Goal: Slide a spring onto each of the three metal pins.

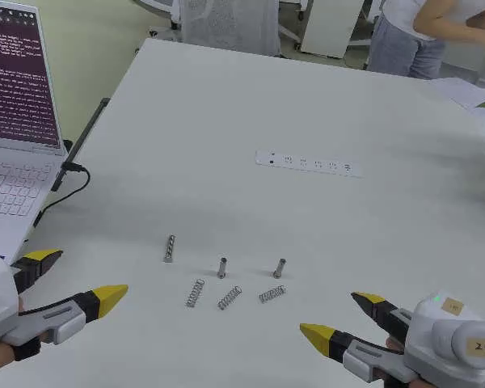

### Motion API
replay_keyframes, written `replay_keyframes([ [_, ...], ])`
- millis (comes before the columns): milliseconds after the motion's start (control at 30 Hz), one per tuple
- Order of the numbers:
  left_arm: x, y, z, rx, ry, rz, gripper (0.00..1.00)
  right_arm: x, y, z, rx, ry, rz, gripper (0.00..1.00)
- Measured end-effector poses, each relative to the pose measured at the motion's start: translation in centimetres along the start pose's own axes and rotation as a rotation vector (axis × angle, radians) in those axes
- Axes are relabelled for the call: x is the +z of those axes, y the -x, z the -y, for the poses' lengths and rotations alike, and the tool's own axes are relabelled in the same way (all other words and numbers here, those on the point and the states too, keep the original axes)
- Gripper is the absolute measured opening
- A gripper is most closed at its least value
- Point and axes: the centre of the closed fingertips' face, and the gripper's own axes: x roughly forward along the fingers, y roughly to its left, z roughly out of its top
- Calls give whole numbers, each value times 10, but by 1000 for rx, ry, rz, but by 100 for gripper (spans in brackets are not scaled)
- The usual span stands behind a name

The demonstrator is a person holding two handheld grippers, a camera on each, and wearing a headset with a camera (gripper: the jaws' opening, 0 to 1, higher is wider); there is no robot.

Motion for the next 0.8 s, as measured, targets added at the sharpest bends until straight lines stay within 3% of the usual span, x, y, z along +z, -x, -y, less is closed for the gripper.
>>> replay_keyframes([
  [267, -5, 5, -6, 14, 16, 4, 62, 2, 1, 0, 0, 8, -1, 64],
  [567, -3, 9, -8, 19, 8, 1, 62, -1, 7, 8, -20, -6, 6, 63],
  [800, -4, 11, -7, 14, -1, -5, 62, -4, 7, 5, -16, -9, 3, 63],
])
